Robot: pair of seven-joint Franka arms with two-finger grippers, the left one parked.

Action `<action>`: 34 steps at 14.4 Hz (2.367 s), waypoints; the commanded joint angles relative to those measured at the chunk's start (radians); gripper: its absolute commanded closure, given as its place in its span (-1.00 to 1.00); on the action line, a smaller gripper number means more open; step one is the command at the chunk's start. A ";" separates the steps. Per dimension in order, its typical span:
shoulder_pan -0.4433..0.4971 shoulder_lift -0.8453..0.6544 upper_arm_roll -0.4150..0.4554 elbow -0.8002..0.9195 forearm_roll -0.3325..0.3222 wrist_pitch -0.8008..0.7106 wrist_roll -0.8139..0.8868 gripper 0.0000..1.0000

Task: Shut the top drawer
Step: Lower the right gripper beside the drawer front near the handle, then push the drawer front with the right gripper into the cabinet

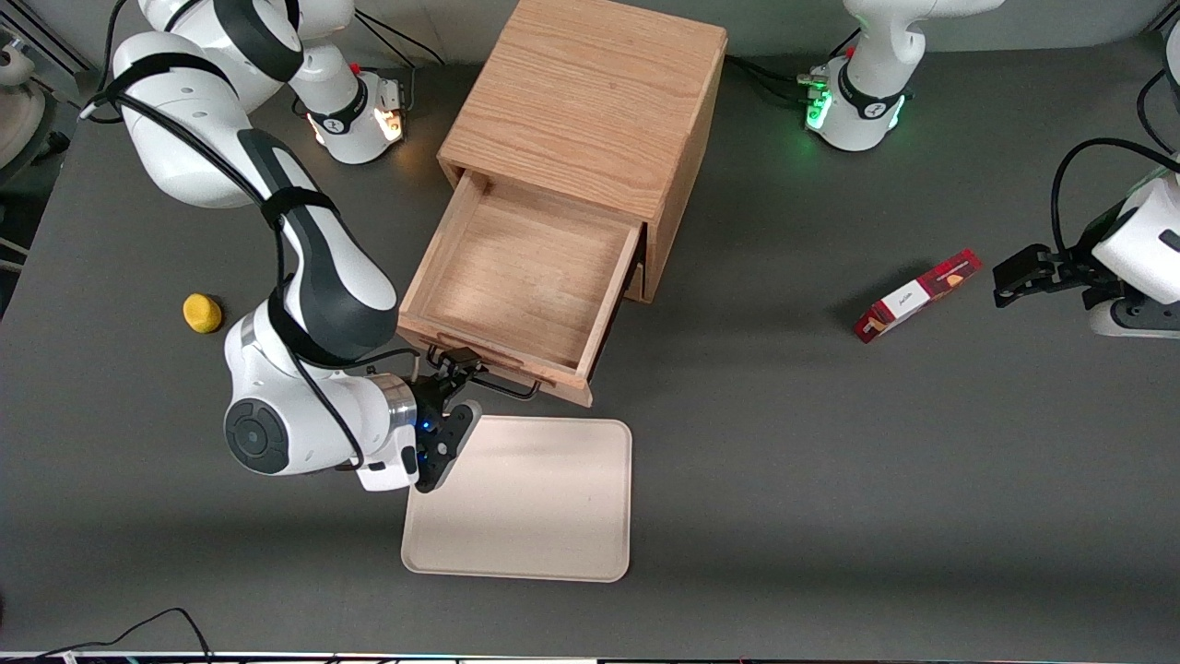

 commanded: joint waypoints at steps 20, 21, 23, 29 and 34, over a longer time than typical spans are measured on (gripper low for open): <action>-0.055 -0.312 0.102 -0.528 0.087 0.172 0.080 -1.00; -0.057 -0.323 0.111 -0.551 0.089 0.189 0.081 -1.00; -0.055 -0.346 0.113 -0.592 0.089 0.215 0.081 -1.00; -0.074 -0.368 0.186 -0.654 0.089 0.250 0.159 -1.00; -0.097 -0.415 0.225 -0.714 0.090 0.253 0.161 -1.00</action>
